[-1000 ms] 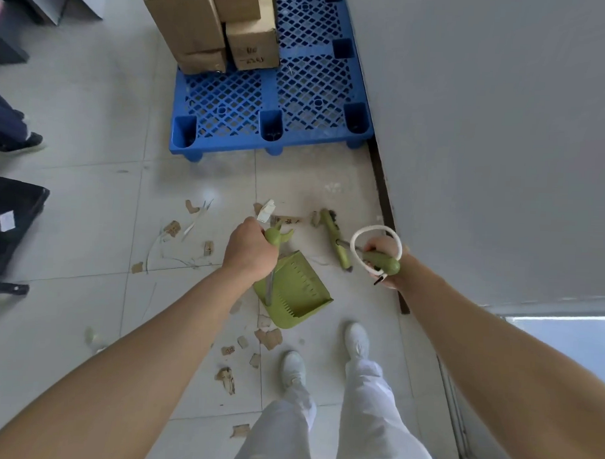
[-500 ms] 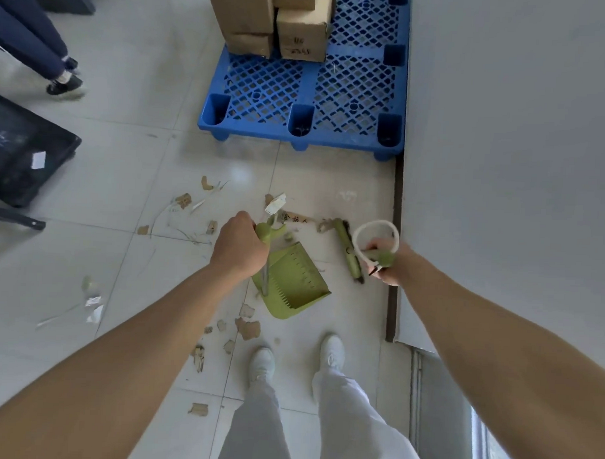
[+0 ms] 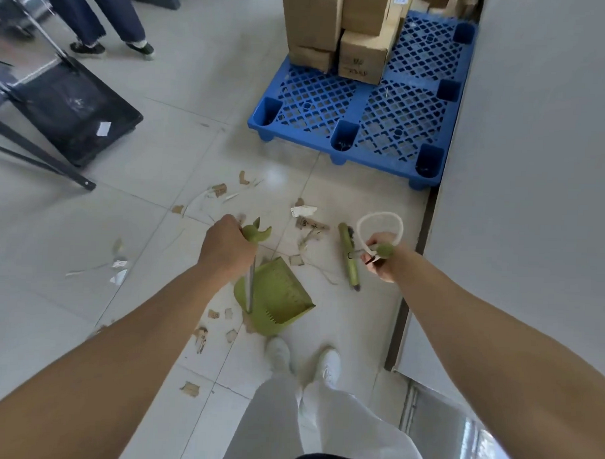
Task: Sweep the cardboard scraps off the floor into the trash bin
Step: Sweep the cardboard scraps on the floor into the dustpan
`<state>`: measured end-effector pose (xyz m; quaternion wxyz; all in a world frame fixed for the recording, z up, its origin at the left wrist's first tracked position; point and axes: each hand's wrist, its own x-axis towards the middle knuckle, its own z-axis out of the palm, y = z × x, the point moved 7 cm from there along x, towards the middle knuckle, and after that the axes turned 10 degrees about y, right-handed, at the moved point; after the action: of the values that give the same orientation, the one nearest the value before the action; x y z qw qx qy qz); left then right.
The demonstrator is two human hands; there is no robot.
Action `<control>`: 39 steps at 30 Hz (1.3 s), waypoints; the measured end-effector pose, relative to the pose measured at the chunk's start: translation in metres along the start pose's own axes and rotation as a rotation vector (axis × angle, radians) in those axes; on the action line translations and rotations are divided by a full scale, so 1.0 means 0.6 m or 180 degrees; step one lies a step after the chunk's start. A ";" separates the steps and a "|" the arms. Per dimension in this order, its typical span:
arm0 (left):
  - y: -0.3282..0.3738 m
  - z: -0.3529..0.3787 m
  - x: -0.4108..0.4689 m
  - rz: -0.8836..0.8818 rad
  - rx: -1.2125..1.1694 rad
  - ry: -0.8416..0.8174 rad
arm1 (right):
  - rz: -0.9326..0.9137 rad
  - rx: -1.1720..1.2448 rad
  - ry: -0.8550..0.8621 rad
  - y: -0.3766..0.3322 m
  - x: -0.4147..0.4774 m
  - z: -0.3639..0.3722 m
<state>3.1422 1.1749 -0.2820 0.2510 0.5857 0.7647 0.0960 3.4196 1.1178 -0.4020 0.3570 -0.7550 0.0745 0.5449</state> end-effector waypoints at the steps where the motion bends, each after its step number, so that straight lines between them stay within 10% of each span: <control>1: -0.007 -0.006 0.000 -0.0043 -0.0024 0.0013 | 0.0048 0.0000 0.0028 -0.004 0.001 0.001; 39: -0.052 -0.011 0.151 -0.0279 -0.0264 -0.0182 | 0.0059 -0.0567 -0.0125 -0.014 0.009 0.228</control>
<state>3.0956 1.2520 -0.3145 0.3007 0.5432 0.7775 0.0999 3.3207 1.2107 -0.4236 0.2848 -0.7722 0.0258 0.5674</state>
